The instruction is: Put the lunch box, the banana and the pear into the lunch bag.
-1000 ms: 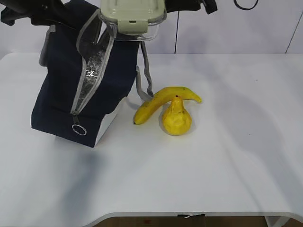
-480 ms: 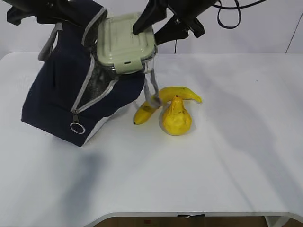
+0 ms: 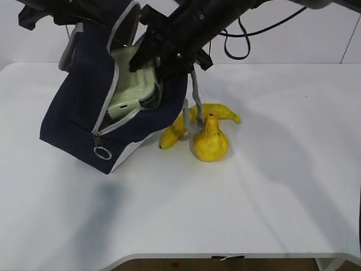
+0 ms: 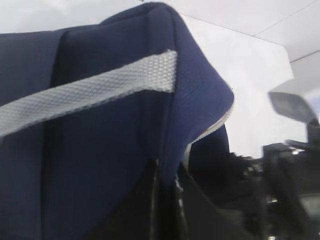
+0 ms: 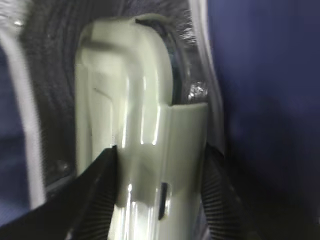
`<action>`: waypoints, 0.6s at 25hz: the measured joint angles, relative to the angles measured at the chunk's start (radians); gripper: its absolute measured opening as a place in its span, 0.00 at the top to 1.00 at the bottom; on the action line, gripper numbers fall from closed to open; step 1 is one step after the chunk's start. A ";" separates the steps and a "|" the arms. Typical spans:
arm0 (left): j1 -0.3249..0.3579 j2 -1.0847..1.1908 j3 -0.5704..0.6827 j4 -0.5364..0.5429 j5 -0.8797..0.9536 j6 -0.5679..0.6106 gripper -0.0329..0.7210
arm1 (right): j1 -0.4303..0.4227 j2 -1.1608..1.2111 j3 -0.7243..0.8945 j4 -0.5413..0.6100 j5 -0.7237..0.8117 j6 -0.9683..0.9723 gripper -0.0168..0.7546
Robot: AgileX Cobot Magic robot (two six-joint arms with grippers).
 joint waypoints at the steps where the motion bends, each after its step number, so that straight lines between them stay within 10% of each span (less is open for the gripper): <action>1: 0.000 0.000 0.000 -0.011 0.000 0.000 0.96 | 0.011 0.005 0.000 0.000 -0.022 -0.002 0.48; 15: 0.000 0.000 0.000 -0.049 0.003 0.000 0.96 | 0.045 0.078 0.000 0.087 -0.156 -0.094 0.48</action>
